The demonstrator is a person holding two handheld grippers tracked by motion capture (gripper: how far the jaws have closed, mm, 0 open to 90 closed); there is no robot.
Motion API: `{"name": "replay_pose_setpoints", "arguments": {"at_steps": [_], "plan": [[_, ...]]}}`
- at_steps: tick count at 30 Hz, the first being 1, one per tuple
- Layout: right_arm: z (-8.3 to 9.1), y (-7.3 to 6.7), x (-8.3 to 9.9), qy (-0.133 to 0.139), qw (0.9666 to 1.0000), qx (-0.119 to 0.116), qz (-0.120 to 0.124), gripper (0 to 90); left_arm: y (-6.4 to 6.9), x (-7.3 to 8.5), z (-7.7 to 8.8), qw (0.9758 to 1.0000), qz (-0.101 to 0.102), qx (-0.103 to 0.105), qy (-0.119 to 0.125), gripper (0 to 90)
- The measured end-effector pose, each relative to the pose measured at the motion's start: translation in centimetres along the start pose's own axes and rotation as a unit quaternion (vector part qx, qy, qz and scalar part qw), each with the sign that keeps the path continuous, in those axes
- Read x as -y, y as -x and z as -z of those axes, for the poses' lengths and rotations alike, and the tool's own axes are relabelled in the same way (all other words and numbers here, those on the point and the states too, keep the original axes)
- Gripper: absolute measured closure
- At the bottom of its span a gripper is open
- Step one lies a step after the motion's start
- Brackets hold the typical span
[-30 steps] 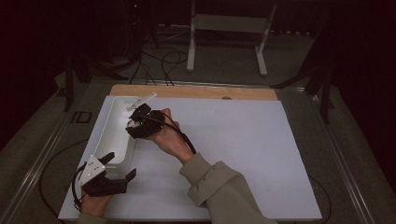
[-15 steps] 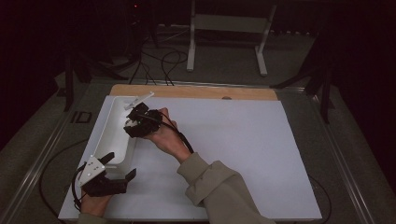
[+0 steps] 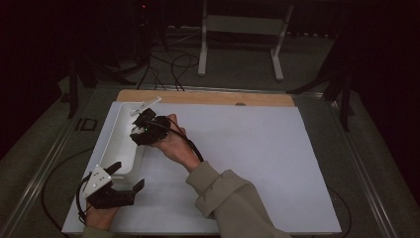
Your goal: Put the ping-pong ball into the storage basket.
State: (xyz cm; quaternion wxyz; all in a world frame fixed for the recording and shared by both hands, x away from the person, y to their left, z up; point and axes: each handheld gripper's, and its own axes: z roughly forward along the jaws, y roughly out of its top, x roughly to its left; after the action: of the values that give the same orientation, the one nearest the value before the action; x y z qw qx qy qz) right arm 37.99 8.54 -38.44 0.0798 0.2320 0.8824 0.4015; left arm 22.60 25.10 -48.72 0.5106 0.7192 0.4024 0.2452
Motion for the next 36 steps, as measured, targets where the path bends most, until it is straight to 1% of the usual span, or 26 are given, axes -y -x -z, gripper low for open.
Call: {"name": "replay_pose_setpoints", "arguments": {"at_steps": [2, 11, 19, 36], "plan": [[-0.1, -0.1, -0.1, -0.001, 1.0000, 0.000, -0.002, 50.7, 0.0, 0.0, 0.0, 1.0000, 0.000, 0.000, 0.000, 0.1], [-0.4, -0.5, -0.4, 0.001, 1.0000, -0.004, 0.005, 50.7, 0.0, 0.0, 0.0, 1.0000, 0.000, 0.000, 0.000, 0.1], [-0.7, -0.5, -0.4, 0.001, 1.0000, -0.007, 0.006, 50.7, 0.0, 0.0, 0.0, 1.0000, 0.001, 0.001, 0.001, 0.1], [-1.4, -1.1, -0.5, -0.006, 0.9999, -0.013, 0.009, 50.7, -0.1, 0.0, 0.0, 1.0000, 0.002, 0.001, 0.003, 0.1]]}}
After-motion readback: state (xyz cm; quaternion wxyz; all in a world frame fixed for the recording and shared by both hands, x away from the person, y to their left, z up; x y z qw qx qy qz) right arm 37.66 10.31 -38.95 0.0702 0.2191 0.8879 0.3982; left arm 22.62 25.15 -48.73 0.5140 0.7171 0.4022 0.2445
